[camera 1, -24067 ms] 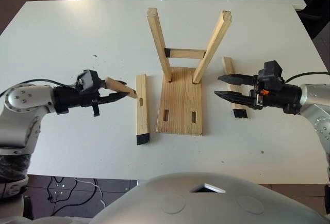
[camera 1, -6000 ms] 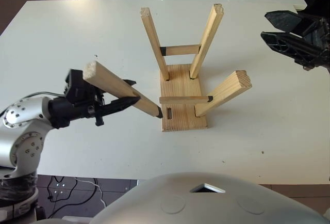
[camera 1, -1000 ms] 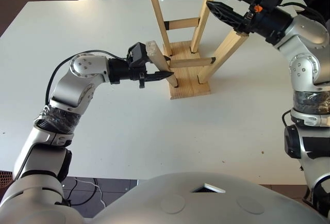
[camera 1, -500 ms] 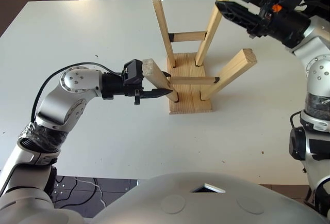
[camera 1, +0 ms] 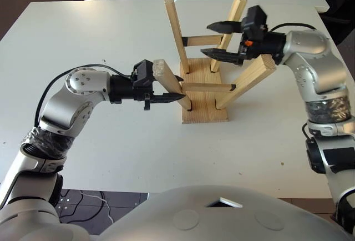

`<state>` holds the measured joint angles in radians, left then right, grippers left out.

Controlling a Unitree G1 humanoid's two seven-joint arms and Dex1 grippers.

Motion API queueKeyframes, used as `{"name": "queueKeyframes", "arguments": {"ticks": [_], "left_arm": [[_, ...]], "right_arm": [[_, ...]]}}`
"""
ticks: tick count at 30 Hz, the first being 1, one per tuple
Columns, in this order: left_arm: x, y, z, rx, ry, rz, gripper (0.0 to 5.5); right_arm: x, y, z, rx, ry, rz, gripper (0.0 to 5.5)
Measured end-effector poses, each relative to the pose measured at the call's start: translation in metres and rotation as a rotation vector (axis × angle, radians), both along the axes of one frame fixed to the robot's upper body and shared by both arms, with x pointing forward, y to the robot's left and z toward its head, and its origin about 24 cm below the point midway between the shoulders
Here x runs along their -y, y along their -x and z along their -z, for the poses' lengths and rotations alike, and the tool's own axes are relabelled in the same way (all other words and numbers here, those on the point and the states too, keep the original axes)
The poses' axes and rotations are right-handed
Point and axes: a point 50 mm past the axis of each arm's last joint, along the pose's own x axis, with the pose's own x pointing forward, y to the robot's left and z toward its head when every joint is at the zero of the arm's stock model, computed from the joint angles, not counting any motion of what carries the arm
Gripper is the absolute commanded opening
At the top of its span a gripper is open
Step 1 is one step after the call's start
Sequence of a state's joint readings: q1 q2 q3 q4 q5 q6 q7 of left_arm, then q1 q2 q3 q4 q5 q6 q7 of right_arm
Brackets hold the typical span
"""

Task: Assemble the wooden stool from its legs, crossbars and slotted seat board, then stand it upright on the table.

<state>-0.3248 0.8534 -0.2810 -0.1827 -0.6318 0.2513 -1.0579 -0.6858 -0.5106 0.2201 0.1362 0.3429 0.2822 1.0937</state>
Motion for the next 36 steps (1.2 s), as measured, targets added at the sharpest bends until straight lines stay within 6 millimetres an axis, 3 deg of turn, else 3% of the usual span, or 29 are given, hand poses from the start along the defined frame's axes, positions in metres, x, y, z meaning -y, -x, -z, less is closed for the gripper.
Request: {"name": "queueKeyframes", "arguments": {"ticks": [10, 14, 22, 36], "left_arm": [[-0.005, -0.01, -0.002, 0.001, -0.006, -0.028, 2.03], [0.001, -0.011, -0.001, 0.001, -0.005, -0.004, 2.03], [0.007, -0.007, -0.001, 0.002, -0.004, 0.034, 2.03], [0.009, -0.008, -0.003, 0.013, 0.0, 0.041, 2.03]], "right_arm": [[-0.017, -0.027, 0.01, -0.016, 0.144, -0.105, 3.13], [-0.04, -0.02, 0.014, -0.013, 0.124, -0.204, 3.13], [-0.036, 0.0, 0.018, -0.007, 0.123, -0.264, 3.13], [-0.033, 0.0, 0.024, -0.014, 0.163, -0.254, 3.13]]}}
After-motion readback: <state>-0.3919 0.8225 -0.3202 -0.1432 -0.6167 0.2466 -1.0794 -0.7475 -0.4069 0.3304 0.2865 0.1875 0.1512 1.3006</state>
